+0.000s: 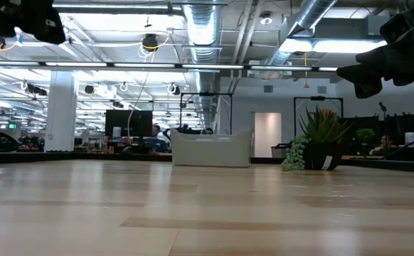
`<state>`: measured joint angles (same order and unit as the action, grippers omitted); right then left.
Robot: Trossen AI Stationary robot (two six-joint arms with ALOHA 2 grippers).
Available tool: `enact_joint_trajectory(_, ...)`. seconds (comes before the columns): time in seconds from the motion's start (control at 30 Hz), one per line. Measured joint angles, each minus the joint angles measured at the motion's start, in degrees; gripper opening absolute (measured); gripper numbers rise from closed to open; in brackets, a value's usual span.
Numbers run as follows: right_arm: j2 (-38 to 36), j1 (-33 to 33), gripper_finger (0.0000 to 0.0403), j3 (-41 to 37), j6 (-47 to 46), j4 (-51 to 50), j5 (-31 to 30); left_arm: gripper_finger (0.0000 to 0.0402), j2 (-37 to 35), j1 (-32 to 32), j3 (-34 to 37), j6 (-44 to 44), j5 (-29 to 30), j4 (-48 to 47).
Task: Pick and place pill bottles into a basket
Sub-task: Return to Home Position
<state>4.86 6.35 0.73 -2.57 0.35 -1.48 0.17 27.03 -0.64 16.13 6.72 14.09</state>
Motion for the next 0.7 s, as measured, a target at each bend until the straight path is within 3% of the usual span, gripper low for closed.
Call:
enact_joint_trajectory(0.4, 0.0, 0.0, 0.023, -0.01, -0.02, 0.04, 0.01, 0.0171, 0.06, 0.0, 0.0, -8.9, -1.95, -10.02)
enact_joint_trajectory(0.6, 0.0, 0.0, 0.023, 0.0, -0.02, 0.04, 0.0, 0.0171, 0.08, 0.04, -0.02, -11.67, -9.69, -11.96)
enact_joint_trajectory(0.7, 0.0, 0.0, 0.023, 0.0, -0.01, 0.04, 0.0, 0.0171, 0.08, 0.07, -0.02, -11.71, -10.79, -11.83)
